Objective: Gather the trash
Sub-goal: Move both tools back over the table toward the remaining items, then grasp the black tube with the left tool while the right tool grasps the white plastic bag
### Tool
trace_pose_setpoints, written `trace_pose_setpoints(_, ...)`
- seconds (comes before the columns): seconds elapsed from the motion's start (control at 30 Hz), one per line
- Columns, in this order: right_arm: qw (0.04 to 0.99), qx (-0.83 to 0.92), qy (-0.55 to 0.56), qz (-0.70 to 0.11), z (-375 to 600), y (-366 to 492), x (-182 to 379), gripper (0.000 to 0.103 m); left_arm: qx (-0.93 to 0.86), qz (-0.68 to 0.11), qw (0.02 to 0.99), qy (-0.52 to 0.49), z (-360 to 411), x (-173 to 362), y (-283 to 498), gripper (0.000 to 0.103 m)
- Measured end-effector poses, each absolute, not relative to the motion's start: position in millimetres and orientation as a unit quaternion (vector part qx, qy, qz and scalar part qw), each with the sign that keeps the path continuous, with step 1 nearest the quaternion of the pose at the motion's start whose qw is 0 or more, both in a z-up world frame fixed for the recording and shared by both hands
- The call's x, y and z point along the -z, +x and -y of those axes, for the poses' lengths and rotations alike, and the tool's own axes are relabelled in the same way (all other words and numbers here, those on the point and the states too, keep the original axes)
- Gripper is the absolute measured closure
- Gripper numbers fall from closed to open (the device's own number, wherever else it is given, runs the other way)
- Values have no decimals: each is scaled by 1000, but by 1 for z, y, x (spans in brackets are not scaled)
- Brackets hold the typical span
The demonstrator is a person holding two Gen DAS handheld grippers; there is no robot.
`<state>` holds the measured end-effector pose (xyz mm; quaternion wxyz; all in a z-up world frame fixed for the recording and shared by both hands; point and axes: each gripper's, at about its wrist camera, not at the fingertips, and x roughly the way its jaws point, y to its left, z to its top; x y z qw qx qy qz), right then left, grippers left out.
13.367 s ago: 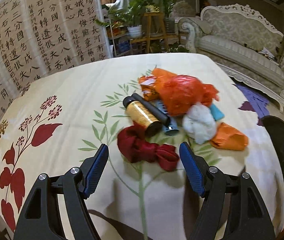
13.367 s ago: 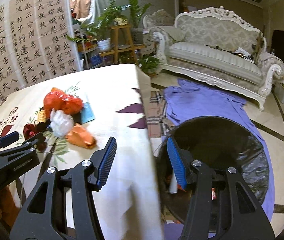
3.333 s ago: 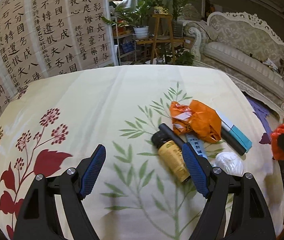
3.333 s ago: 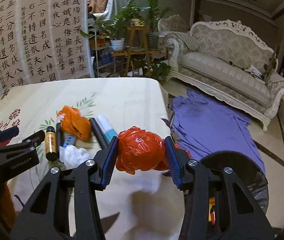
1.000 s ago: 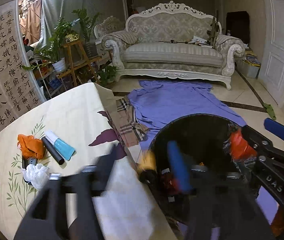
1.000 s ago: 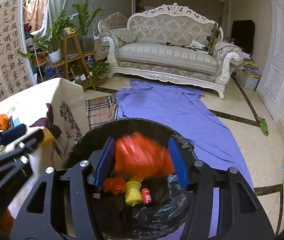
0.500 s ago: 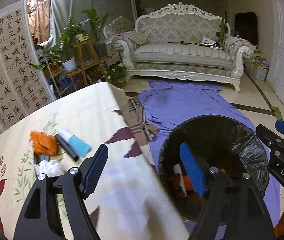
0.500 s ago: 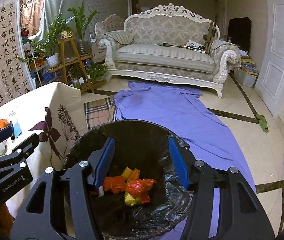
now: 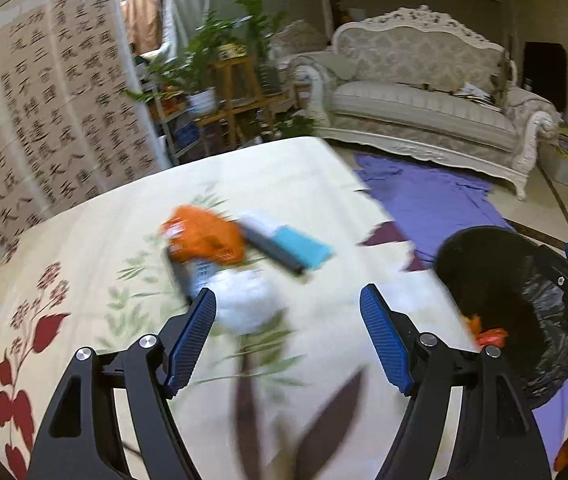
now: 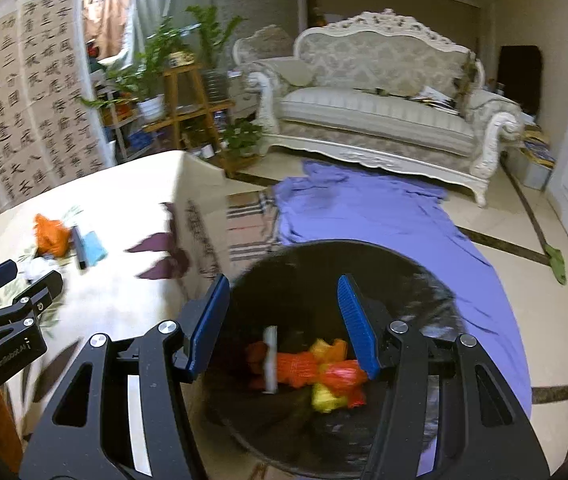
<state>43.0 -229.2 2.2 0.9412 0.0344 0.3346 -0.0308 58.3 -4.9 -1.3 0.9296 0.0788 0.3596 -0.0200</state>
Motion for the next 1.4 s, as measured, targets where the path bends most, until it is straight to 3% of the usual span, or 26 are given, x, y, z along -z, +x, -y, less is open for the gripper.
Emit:
trace_pose_setpoints(0.57, 932, -111, -23, -344, 81, 69, -11, 48, -111, -382, 917, 27, -133, 9, 67, 31)
trace_pose_setpoints(1.03, 912, -153, -53, -376, 25, 89, 7, 48, -125, -392, 911, 0, -168, 14, 69, 31)
trace_pose_setpoints(1.13, 905, -157, -51, -392, 23, 93, 14, 59, -120, -393, 912, -1, -165, 14, 71, 30)
trace_pose_setpoints(1.17, 902, -159, -51, -398, 22, 93, 18, 70, -117, -393, 912, -1, -164, 15, 71, 30)
trace_pose_setpoints(1.2, 901, -159, -53, -400, 22, 92, 19, 73, -115, -394, 912, -1, -163, 15, 72, 30)
trace_pose_setpoints(1.4, 906, -155, -51, -391, 31, 85, 14, 77, -100, -396, 913, 2, -149, 15, 78, 30)
